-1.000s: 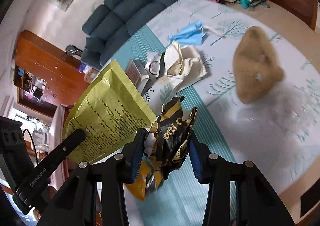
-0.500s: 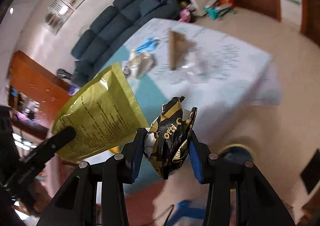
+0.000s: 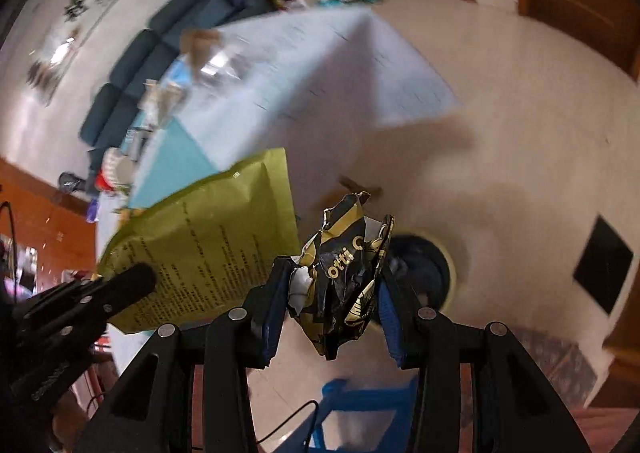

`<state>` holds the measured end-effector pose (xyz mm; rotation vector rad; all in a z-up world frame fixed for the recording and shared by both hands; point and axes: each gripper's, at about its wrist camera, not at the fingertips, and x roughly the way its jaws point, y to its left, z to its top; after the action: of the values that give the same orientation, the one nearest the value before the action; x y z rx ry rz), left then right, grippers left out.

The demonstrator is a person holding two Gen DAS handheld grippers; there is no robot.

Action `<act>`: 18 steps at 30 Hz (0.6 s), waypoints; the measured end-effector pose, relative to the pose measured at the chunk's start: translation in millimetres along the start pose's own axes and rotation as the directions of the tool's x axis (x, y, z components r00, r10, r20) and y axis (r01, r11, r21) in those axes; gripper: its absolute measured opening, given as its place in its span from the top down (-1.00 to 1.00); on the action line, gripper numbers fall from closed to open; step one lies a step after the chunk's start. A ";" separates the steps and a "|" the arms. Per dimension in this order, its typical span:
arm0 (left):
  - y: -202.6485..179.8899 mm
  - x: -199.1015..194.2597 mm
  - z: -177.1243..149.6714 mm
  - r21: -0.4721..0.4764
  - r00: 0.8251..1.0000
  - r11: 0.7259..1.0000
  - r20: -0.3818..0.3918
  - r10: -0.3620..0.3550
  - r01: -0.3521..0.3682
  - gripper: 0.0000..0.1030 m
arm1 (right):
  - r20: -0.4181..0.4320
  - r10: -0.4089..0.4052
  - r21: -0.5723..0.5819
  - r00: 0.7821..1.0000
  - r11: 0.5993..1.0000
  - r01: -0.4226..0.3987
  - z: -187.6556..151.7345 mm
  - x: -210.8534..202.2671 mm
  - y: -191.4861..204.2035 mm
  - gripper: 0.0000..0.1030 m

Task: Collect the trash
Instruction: 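Carry both items over the bin and open both tools to drop them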

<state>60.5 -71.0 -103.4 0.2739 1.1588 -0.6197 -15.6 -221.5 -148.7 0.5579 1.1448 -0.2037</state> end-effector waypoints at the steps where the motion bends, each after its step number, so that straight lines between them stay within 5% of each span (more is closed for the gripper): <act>1: -4.9 11.5 -0.8 0.009 1.000 1.000 -0.022 0.000 0.001 0.93 | -0.019 -0.015 0.020 1.000 1.000 0.016 -4.3 12.6 -10.5 0.19; 18: -49.7 203.0 -39.6 0.128 0.953 0.987 -0.272 0.131 -0.099 0.93 | -0.280 -0.047 0.259 0.959 0.958 0.122 -19.6 192.7 -118.9 0.17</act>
<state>53.5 -154.5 -298.9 0.5365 1.3699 -0.5557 -2.8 -287.8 -365.7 0.8004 1.4202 -0.3736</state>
